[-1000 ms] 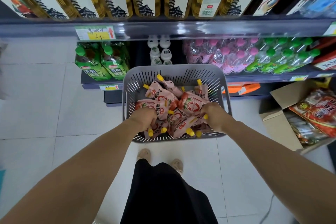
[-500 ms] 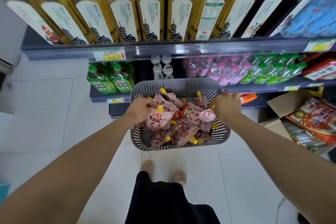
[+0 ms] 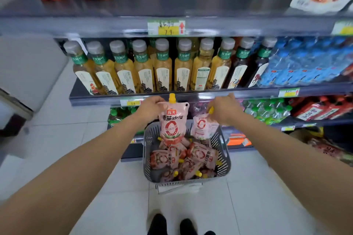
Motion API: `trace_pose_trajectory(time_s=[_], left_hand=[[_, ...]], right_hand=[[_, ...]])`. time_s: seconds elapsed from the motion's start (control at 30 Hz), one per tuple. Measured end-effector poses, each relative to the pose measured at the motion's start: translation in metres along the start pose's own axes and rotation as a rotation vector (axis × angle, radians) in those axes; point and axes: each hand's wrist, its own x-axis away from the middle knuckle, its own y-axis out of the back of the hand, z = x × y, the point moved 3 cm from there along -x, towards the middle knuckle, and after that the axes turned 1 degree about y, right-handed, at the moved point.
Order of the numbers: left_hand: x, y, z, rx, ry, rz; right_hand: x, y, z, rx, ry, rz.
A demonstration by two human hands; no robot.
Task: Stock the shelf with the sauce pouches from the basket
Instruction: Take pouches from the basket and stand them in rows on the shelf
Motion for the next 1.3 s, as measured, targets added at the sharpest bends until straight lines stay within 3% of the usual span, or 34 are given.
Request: trace_pose_trajectory(time_s=[0.27,0.43,0.63,0.83,1.0,1.3], left_hand=[[0.051,0.050,-0.076,0.040,-0.153,-0.190],[0.086,0.077,-0.114,0.008,-0.269,-0.296],[0.118,0.110,-0.142,0.151,-0.335,-0.415],[0.145,0.156,-0.159,0.212,-0.375,-0.597],[0.147,0.197,-0.162,0.327,-0.370,-0.627],[0.126,0.258,-0.172,0.408,-0.403,-0.676]], right_hand=[[0.042,0.106,0.037,0.023,0.125,-0.258],[0.073,0.164,0.056,0.037,0.115,-0.312],[0.096,0.210,0.072,-0.120,0.146,-0.328],[0.093,0.237,0.096,-0.560,0.233,-0.115],[0.088,0.258,0.122,-0.494,0.326,-0.176],[0.056,0.293,0.177,-0.763,0.488,-0.033]])
